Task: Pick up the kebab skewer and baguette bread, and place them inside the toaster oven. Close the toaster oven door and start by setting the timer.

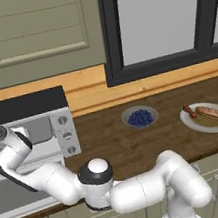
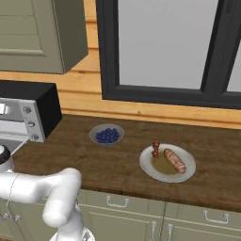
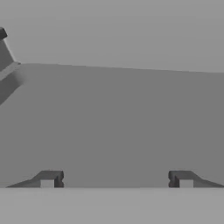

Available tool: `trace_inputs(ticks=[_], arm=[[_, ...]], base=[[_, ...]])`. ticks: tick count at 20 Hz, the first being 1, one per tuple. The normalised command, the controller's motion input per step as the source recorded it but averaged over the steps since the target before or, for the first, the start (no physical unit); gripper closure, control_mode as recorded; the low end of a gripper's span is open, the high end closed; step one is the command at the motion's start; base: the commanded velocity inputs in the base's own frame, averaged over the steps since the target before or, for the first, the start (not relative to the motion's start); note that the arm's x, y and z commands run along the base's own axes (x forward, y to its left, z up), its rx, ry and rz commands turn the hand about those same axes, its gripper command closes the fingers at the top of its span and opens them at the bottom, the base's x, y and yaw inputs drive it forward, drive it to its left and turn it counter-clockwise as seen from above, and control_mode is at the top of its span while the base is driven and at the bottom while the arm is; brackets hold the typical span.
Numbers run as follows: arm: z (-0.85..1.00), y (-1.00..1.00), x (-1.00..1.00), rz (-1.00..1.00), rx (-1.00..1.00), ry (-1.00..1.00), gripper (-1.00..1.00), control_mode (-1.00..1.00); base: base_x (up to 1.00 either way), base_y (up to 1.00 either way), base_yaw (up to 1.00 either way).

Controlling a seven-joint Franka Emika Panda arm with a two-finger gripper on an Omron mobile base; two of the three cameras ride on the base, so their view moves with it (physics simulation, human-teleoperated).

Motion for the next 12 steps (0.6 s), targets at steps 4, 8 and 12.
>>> trace_inputs(ticks=[4, 8, 12], arm=[[-1.0, 0.13, -1.0, 0.0, 0.0, 0.21, -1.0, -1.0], [-1.0, 0.07, -1.0, 0.0, 0.0, 0.15, -1.0, -1.0], [-1.0, 0.06, -1.0, 0.0, 0.0, 0.15, -1.0, -1.0]], base=[[0.0, 0.0, 0.0], [0.0, 0.0, 0.0], [0.0, 0.0, 0.0]])
